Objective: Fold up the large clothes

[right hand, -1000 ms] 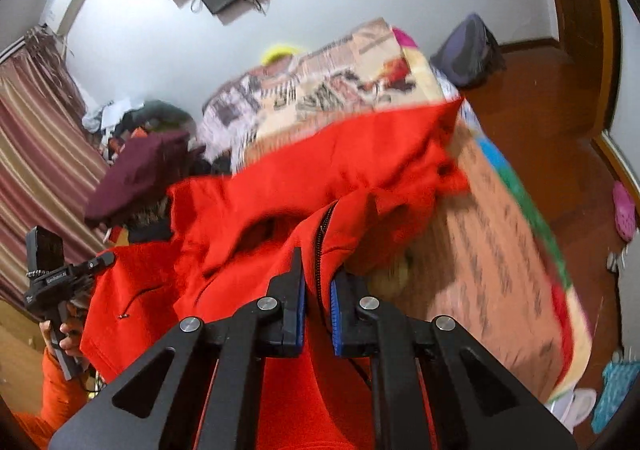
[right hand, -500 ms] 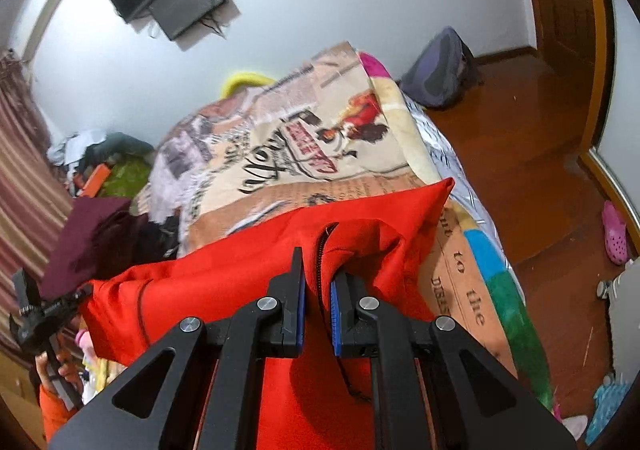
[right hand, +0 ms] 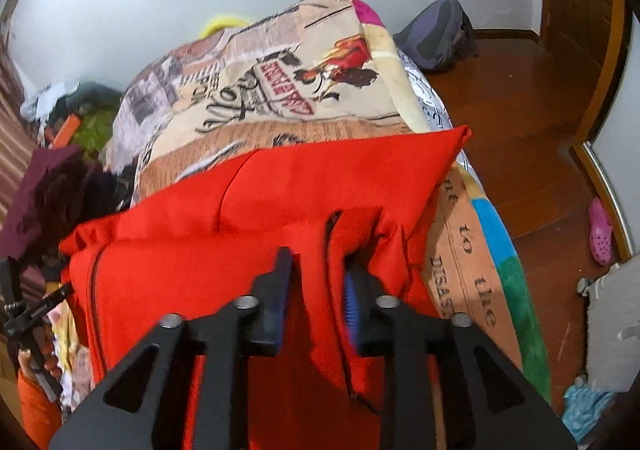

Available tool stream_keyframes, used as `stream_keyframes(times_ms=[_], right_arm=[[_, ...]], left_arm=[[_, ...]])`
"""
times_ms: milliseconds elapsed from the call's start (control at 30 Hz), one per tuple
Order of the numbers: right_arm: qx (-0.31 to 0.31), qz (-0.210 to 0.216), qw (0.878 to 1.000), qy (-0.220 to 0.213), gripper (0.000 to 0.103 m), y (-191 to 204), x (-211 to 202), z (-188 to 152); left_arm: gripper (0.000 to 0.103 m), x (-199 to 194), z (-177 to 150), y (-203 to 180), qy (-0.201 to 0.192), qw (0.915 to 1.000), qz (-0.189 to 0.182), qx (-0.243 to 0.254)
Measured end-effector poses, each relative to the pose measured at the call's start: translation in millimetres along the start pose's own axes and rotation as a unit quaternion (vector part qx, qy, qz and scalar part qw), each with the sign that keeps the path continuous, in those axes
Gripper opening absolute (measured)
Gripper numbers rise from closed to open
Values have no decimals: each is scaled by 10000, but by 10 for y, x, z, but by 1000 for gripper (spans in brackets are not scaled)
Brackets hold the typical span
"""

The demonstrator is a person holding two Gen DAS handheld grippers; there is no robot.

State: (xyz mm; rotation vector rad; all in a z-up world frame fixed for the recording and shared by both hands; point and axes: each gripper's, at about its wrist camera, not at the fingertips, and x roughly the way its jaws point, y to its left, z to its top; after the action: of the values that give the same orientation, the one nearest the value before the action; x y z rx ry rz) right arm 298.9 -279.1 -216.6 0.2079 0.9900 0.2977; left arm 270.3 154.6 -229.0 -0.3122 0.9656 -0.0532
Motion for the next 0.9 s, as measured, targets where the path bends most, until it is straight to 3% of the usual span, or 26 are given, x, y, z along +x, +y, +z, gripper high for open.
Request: stream_keyframes(times_ms=[67, 200, 400, 600, 800, 867, 900], right_arm=[[-49, -75, 10000, 13, 46, 5, -88, -48], [-113, -85, 9999, 69, 50, -23, -230, -188], [206, 70, 9995, 228, 53, -195, -307, -417], [484, 256, 9975, 455, 54, -278, -210, -598], [281, 352, 9983, 364, 54, -190, -170, -721], [278, 460, 9980, 348, 47, -161, -193, -741], [267, 500, 9978, 334, 32, -155, -205, -752]], left_arm=[[51, -29, -87, -4, 36, 9999, 35, 121], [54, -36, -286, 67, 175, 9997, 3, 150], [58, 62, -577, 224, 406, 9977, -406, -352], [60, 84, -812, 398, 469, 9901, -865, -1002], [60, -38, -922, 363, 510, 9870, -1147, -1001], [46, -70, -929, 245, 499, 9895, -1114, -772], [33, -83, -933, 163, 518, 9910, -1063, -631]])
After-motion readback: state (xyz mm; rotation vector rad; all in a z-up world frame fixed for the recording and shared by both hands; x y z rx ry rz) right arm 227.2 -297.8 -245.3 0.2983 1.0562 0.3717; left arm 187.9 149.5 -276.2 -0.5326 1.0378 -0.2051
